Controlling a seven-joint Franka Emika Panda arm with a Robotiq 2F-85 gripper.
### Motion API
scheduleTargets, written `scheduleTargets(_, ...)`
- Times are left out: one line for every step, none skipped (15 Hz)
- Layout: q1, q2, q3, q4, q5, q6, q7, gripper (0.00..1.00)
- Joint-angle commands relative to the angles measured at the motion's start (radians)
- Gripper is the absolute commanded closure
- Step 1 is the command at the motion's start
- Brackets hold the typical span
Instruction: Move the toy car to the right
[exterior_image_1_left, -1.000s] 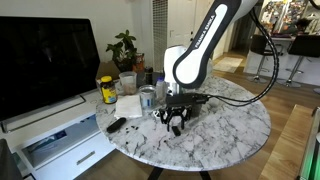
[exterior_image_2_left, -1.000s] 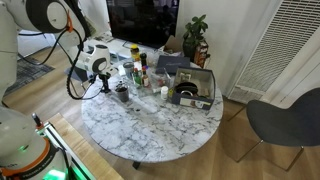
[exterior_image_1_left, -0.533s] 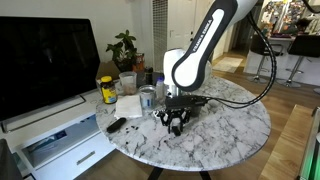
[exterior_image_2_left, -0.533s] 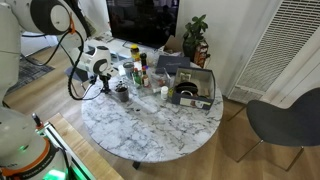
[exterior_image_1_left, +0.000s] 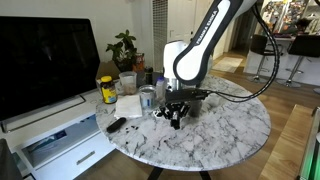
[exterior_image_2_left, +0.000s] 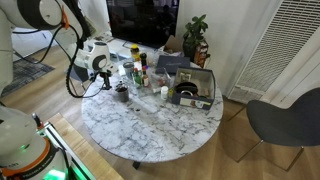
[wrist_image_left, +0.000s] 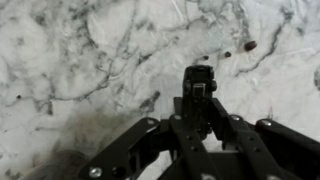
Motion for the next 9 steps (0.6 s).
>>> scheduleTargets(0.076, -0.122, -0.081, -0.098, -0.094, -0.079, 0.061, 0.93)
scheduleTargets(0.085, -0.143, -0.093, -0.114, -0.128, -0.113, 0.074, 0.93)
scheduleTargets(0.085, -0.166, -0.094, -0.130, -0.157, -0.152, 0.081, 0.93)
scheduleTargets(0.071, -0.189, -0.080, -0.149, -0.175, -0.185, 0.064, 0.93)
scheduleTargets(0.061, -0.207, -0.069, -0.165, -0.190, -0.216, 0.055, 0.93)
scheduleTargets(0.056, -0.232, -0.066, -0.185, -0.209, -0.254, 0.057, 0.93)
scheduleTargets(0.048, -0.253, -0.060, -0.204, -0.226, -0.285, 0.051, 0.93)
scheduleTargets(0.038, -0.272, -0.052, -0.223, -0.239, -0.317, 0.040, 0.93)
scheduleTargets(0.031, -0.291, -0.049, -0.243, -0.257, -0.340, 0.038, 0.93)
